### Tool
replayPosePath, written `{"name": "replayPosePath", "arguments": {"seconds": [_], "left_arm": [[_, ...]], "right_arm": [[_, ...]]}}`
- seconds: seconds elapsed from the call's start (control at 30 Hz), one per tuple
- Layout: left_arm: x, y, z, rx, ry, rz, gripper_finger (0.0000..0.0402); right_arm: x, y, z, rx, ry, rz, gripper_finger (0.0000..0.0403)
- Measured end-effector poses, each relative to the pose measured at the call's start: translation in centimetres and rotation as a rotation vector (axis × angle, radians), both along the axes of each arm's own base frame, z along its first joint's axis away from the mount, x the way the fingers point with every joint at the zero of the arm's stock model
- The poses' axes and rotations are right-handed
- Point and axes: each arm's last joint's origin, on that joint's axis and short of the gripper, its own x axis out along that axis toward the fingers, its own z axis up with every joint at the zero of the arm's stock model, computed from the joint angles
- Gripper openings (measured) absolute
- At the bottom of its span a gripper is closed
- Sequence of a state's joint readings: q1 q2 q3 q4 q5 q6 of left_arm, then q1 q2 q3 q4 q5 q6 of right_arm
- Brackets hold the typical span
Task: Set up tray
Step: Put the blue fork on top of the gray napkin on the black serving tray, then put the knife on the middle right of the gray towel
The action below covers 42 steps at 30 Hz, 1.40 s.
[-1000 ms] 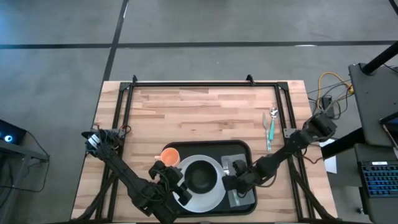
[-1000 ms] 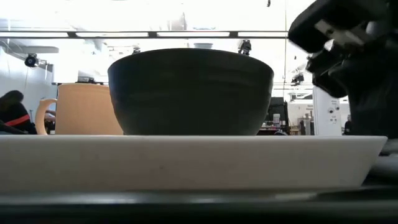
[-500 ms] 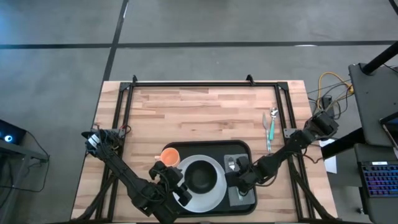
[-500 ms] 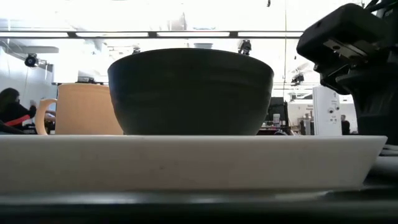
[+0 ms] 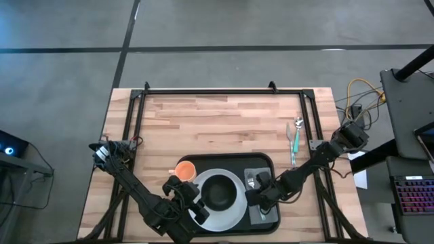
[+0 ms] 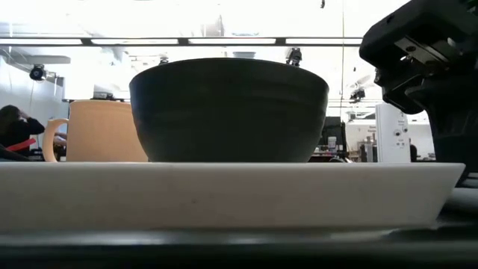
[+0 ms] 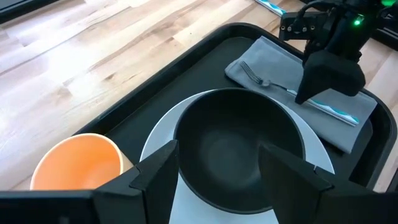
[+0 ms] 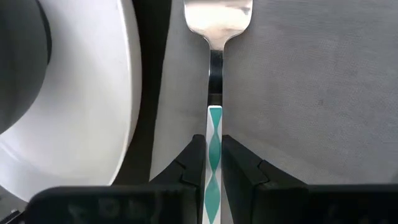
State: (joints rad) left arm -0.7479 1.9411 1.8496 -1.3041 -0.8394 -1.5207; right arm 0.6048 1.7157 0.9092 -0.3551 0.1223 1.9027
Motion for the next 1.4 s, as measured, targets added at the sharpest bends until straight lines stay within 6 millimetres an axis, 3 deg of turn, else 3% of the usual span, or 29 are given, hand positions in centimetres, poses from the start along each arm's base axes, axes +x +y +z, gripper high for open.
{"name": "replayPosePath", "arguments": {"seconds": [0.17, 0.53, 0.93, 1.07, 1.23, 1.4], "left_arm": [[0.0, 0.0, 0.0, 0.000, 0.000, 0.000, 0.0199], [0.0, 0.0, 0.0, -0.001, -0.002, 0.000, 0.0199], [0.0, 0.0, 0.0, -0.002, -0.002, -0.001, 0.0199], [-0.1, -0.2, 0.0, -0.001, 0.000, -0.007, 0.0199], [-0.2, -0.3, -0.1, 0.002, 0.002, -0.015, 0.0199], [-0.3, -0.3, -0.3, 0.015, 0.015, -0.023, 0.0199]], "right_arm": [[0.2, 0.1, 0.3, 0.008, -0.008, 0.012, 0.0040], [0.6, 0.5, 0.8, 0.066, -0.041, -0.017, 0.0101], [0.6, 0.2, 1.9, 0.021, -0.109, -0.007, 0.0109], [-0.8, -1.5, 4.9, -0.163, -0.074, -0.073, 0.0109], [-3.8, -5.7, 8.5, -0.389, 0.169, -0.133, 0.0109], [-6.1, -9.8, 9.2, -0.447, 0.347, -0.125, 0.0109]]}}
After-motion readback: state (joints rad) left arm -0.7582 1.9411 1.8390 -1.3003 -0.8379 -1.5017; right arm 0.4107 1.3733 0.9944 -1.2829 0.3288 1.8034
